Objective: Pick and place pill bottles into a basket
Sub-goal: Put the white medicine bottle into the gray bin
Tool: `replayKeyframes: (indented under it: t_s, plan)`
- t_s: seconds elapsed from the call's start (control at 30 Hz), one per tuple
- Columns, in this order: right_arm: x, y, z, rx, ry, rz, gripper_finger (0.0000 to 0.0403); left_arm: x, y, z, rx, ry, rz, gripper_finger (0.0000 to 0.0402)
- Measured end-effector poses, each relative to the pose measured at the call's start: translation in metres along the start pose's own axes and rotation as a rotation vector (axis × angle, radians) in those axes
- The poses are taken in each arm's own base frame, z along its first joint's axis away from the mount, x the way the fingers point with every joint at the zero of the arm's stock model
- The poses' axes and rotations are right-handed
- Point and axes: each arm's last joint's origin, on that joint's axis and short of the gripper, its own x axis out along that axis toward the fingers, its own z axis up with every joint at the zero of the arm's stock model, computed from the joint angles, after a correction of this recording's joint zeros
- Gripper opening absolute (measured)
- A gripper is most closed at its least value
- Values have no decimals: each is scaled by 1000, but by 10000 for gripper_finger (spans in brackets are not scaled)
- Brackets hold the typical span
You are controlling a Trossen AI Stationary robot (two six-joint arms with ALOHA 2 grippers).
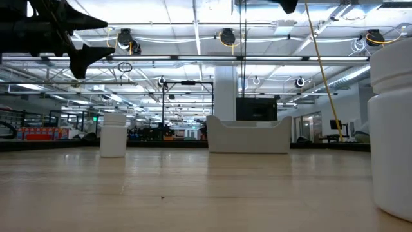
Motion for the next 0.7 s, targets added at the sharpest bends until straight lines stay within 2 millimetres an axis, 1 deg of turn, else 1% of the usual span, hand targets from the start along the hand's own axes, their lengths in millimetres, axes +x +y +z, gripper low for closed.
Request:
replayKeyframes:
  t_s: [0.17,0.3,0.37,0.47,0.57,0.7]
  plan:
    - [-3,20,-29,-7,-134,142,295,2,-4,11,12,124,93,316]
    - [-8,33,-44,-25,-231,248,295,8,-10,22,20,168,105,327]
    - [-11,40,-50,-44,-263,293,295,14,-12,23,32,213,115,328]
    - [-18,51,-61,-72,-315,345,295,26,-13,26,35,291,149,327]
    - [-29,61,-73,-95,-386,428,295,40,-13,24,44,408,205,323]
    - [-43,68,-91,-111,-479,483,295,61,-13,21,47,514,242,321]
